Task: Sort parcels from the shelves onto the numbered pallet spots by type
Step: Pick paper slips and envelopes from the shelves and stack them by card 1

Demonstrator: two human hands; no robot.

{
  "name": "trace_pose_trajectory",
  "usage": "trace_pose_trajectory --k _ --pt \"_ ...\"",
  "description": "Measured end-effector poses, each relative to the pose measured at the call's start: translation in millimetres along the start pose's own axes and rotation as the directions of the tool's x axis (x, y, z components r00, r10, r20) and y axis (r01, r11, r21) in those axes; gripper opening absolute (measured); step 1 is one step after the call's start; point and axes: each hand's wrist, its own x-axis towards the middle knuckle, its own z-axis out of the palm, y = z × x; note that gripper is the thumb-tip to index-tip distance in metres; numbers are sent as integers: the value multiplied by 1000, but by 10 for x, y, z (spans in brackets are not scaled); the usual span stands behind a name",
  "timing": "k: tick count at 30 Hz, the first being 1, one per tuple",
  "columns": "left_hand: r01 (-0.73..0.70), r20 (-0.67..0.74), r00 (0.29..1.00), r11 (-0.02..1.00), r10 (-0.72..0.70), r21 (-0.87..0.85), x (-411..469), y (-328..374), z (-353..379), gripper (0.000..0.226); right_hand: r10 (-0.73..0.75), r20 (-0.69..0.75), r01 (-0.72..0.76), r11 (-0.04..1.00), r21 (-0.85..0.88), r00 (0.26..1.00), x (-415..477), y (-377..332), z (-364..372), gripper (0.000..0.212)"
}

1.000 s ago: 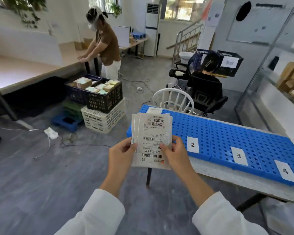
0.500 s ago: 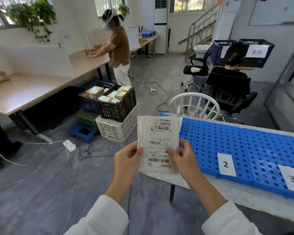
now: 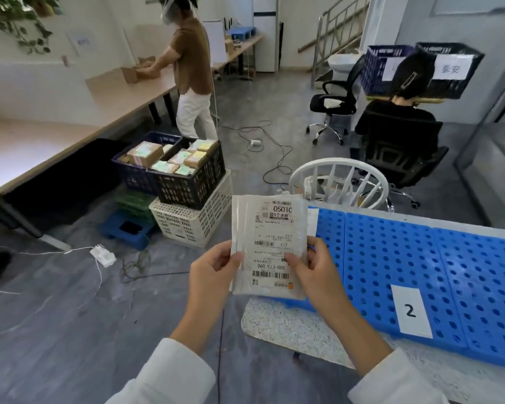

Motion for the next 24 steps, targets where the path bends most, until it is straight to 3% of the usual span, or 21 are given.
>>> trace_pose_trajectory --k 8,24 --pt "79 95 993 991 -69 -109 458 -69 346 20 23 -91 -27 998 -48 996 348 11 -175 26" --pt "138 310 947 979 -86 -152 1999 -74 842 17 34 -293 -63 994 -87 956 1628 -154 -177 25"
